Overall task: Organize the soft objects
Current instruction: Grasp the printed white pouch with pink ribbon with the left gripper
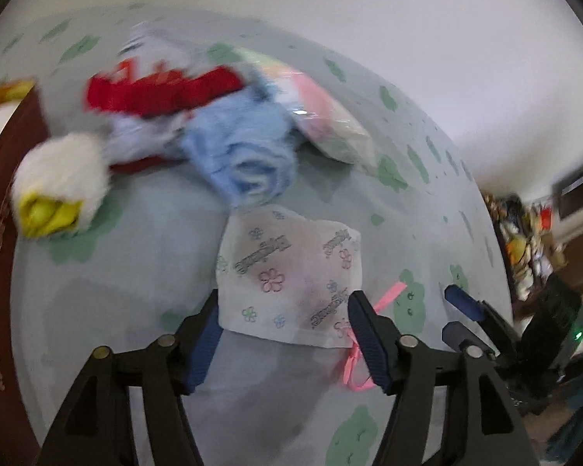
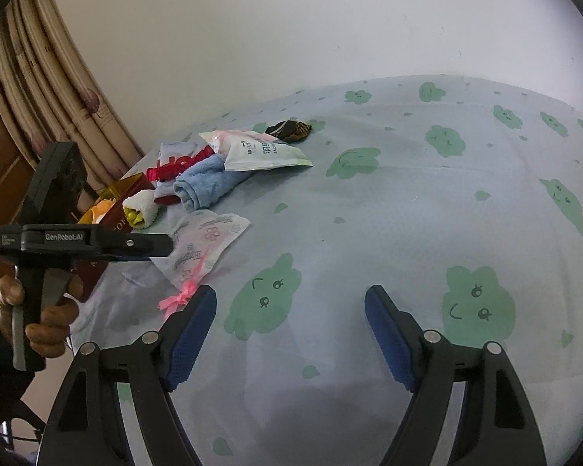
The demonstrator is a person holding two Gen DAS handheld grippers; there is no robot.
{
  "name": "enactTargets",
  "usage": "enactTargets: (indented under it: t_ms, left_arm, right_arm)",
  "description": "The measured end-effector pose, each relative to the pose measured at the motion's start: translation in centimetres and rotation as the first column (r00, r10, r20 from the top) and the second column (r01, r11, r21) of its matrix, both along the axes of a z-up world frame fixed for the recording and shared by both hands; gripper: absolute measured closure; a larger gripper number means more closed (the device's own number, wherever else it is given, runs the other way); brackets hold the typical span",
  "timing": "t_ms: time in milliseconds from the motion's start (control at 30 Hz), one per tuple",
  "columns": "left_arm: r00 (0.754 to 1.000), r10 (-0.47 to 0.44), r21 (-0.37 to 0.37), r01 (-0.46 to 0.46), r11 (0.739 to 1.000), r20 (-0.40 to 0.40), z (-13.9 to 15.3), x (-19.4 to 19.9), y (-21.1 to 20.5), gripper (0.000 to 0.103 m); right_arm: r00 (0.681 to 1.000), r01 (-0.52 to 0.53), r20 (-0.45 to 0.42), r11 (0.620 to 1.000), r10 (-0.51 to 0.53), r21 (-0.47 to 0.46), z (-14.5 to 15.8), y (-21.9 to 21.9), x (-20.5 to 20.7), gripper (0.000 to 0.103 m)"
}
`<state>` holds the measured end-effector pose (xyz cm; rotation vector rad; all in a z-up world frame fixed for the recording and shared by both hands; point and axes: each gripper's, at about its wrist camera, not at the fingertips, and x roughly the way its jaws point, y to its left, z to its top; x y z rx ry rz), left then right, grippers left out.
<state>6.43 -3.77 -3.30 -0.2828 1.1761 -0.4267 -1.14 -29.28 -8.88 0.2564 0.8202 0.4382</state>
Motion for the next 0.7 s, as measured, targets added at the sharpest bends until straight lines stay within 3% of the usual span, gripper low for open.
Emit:
enactTargets:
  t_ms: [100, 233, 267, 300, 333, 500, 700]
  left_arm:
    - [0.999, -0.050, 0.020, 0.049, 0.999, 0.003, -0.2, 0.7, -2.1, 0.037]
    - [0.992, -0.103, 0.065, 0.098, 0.993, 0.075, -0.2, 0.9, -4.3, 0.039]
    - [0.991, -0.105, 0.076, 0.099, 0.992, 0.088, -0.3, 0.8, -4.7, 0.047]
    - [0.988, -0.113, 0.090, 0.104, 0.991, 0.105, -0.4, 0.7, -5.1, 0.081]
    - [0.987, -0.125, 0.102, 0.115, 0.988, 0.100, -0.6, 0.8, -5.4, 0.098]
    - [0.981, -0.108, 0.130, 0.087, 0.988, 0.164, -0.5, 0.1, -5.7, 0.101]
    - [0.971, -0.036, 0.079, 0.018, 0.997, 0.236, 2.3, -1.6, -4.1, 0.101]
  right_arm:
    - [1.000, -0.005, -0.011, 1.000, 0.005, 0.005, -0.1, 0.0, 0.1, 0.025]
    - [1.000, -0.007, -0.015, 1.000, 0.007, 0.007, -0.3, 0.0, 0.3, 0.025]
    - [1.000, -0.005, -0.017, 1.000, 0.005, 0.008, -0.4, 0.0, 0.3, 0.024]
    - [1.000, -0.003, -0.020, 1.000, 0.004, 0.011, -0.4, -0.1, 0.3, 0.024]
    - [1.000, -0.002, -0.022, 1.000, 0.002, 0.015, -0.4, -0.1, 0.3, 0.023]
    - [0.999, 0.027, -0.040, 0.998, -0.025, 0.053, -0.7, -0.8, 0.6, 0.022]
    - [0.998, 0.037, -0.044, 0.997, -0.034, 0.062, -0.7, -1.0, 0.7, 0.022]
